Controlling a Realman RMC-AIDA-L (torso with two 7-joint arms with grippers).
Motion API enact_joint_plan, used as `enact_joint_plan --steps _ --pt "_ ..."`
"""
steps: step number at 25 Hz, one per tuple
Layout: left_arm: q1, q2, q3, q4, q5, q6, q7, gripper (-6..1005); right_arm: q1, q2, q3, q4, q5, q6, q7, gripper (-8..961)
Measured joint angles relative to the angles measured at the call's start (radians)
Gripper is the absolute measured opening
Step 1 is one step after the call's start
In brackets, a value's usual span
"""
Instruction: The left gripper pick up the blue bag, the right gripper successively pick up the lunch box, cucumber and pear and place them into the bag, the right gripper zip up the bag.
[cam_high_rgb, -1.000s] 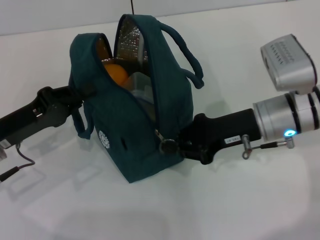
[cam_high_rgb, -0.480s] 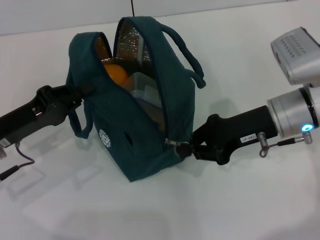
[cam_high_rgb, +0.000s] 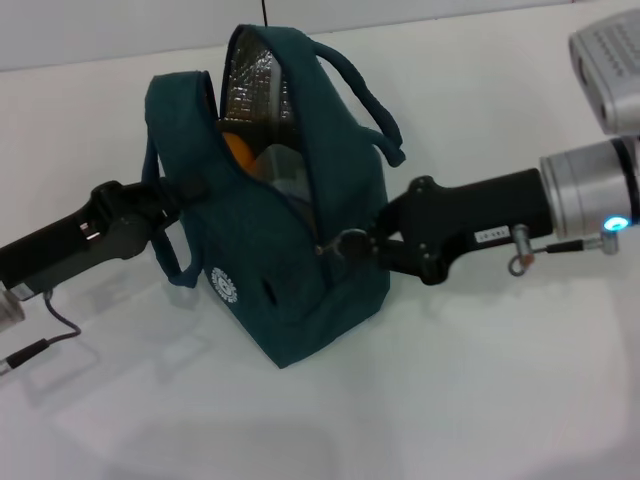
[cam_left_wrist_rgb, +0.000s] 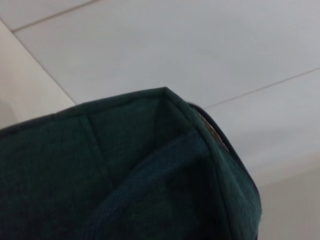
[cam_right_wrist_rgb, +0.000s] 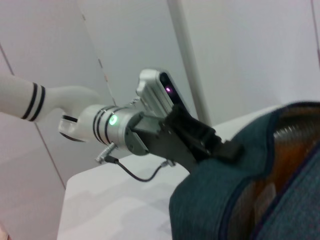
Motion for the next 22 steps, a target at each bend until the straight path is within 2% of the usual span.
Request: enact_joint_plan --steps 6,8,16,22 --pt "0.000 -0.004 0.001 0.000 0.001 0.011 0.003 84 0.043 0.010 -0.003 0.017 -0.012 -0.001 -0.006 10" --pt "0.001 -0.005 0.001 0.000 0.001 0.013 0.007 96 0.044 0.016 0.001 0.017 -0.008 -0.001 -0.025 10" --pt "0.006 -0.004 0.000 0.000 0.002 0.018 0.018 137 0.042 0.018 0.011 0.008 0.022 -0.048 -0.039 10" --pt "0.000 -0.002 0.001 0.000 0.002 0.027 0.033 158 0.036 0.019 0.076 0.013 0.027 -0.091 -0.051 10"
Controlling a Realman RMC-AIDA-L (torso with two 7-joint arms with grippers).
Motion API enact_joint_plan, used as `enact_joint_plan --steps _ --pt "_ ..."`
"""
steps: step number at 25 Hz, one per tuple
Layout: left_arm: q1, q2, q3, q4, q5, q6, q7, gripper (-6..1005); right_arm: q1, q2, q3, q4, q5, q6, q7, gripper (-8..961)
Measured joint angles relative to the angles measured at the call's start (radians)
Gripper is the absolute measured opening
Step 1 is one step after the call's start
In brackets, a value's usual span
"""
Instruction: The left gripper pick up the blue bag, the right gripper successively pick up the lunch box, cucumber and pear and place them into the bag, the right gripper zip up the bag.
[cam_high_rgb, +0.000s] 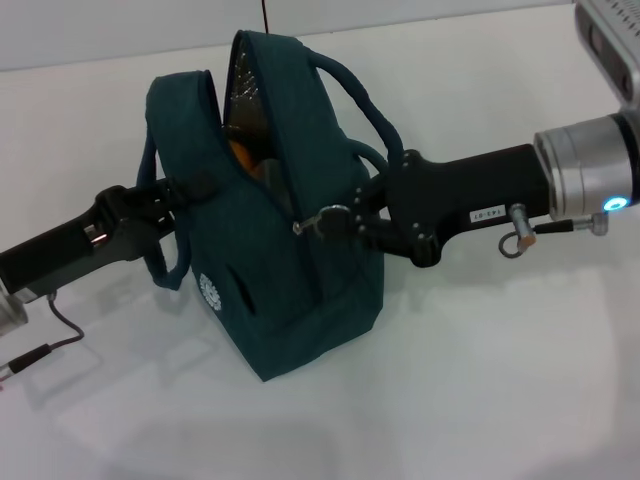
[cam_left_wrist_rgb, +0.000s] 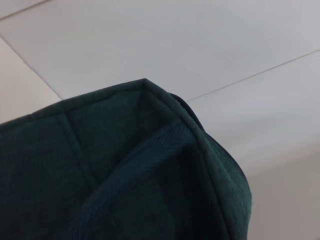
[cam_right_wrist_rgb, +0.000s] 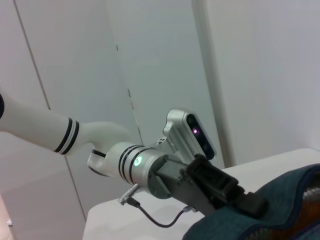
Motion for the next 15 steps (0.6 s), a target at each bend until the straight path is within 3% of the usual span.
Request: enact_joint_plan --steps 6,15 --pt "-0.001 -0.001 -0.005 0.000 -0.005 0.024 0.011 177 0.000 0.000 -0.004 0.009 -0.009 0.005 -0.001 10" --pt "0.013 0.005 -0.012 0.057 -0.009 0.136 0.031 351 0.005 0.000 0.005 0.017 0.015 0.001 -0.010 11"
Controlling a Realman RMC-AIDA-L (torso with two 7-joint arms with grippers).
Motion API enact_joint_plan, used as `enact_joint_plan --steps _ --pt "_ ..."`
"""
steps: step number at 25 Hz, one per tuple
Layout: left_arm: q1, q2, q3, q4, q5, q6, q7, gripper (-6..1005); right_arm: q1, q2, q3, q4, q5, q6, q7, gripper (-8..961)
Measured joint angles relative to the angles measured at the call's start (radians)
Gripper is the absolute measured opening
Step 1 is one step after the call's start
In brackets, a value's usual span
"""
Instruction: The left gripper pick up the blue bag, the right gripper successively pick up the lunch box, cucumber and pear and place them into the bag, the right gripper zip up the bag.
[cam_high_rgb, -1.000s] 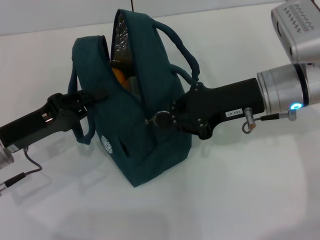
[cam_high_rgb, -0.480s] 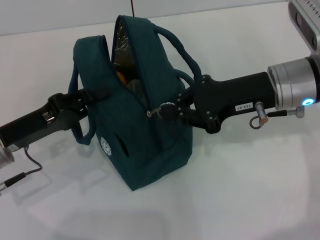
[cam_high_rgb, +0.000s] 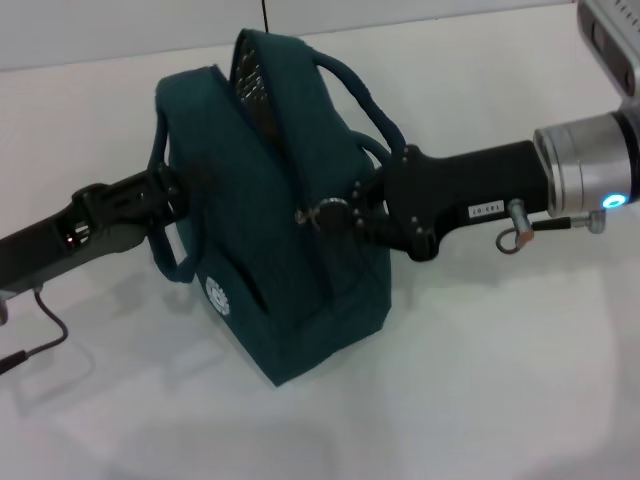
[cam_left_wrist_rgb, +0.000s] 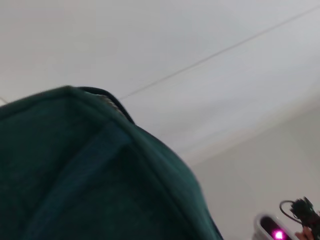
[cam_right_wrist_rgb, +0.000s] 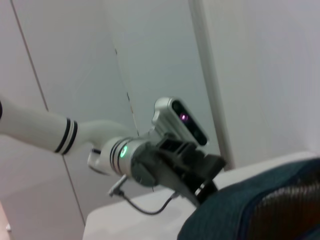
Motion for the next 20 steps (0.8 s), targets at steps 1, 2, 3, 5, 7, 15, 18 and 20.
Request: enact_joint_plan --steps 1,2,3,5,7,15,18,20 --pt "0.004 0.000 0.002 0.005 0.003 0.008 0.010 367 0.001 0.000 0.001 0.000 0.018 -0.001 -0.004 11" --pt "0.008 -0.002 0.004 0.006 0.007 0.012 0.020 383 0.003 0.000 0.001 -0.001 0.030 -0.002 -0.008 11" --pt "0.016 -0.007 0.007 0.004 0.025 0.014 0.046 398 0.007 0.000 0.002 -0.005 0.069 -0.010 -0.015 11" --pt "0.020 -0.010 0.008 0.003 0.037 0.013 0.057 430 0.011 0.000 0.002 -0.008 0.084 -0.014 -0.017 11" --pt "0.031 -0.018 0.008 0.002 0.055 0.011 0.082 518 0.020 -0.001 0.002 -0.009 0.099 -0.016 -0.017 11" --pt "0.051 -0.041 0.009 0.001 0.083 0.007 0.164 731 0.075 -0.002 0.004 0.044 0.107 -0.015 -0.019 11" --pt "0.056 -0.044 0.009 0.001 0.085 0.006 0.188 746 0.075 0.000 0.028 0.042 0.117 -0.009 -0.020 11" --pt "0.056 -0.046 0.009 0.000 0.086 0.005 0.198 745 0.075 0.001 0.040 0.048 0.130 -0.008 -0.020 11"
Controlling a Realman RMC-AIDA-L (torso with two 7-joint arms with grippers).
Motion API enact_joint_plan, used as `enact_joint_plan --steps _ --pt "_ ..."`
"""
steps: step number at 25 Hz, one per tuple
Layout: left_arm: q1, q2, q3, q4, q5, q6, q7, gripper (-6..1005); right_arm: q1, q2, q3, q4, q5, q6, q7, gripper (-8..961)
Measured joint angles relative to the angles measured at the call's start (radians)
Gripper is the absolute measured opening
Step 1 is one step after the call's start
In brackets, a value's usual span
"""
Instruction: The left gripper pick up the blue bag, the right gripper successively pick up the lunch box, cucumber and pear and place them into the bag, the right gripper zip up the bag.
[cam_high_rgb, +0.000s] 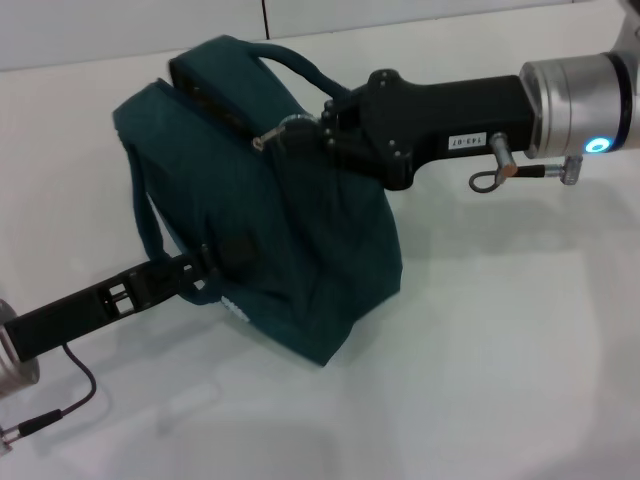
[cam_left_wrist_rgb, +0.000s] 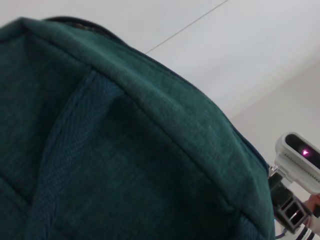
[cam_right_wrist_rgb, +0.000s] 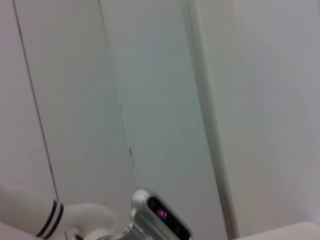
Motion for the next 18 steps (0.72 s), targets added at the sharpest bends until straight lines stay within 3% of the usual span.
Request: enact_joint_plan --steps 6,18 --pt "0.005 -0.001 -0.003 0.003 0.002 -0.001 0.012 742 0.008 -0.006 -0.023 0.011 -0.011 -0.059 0.003 11" --pt "-0.019 -0.005 0.000 0.008 0.002 -0.030 0.015 736 0.034 -0.001 -0.015 0.005 -0.022 -0.036 -0.005 11"
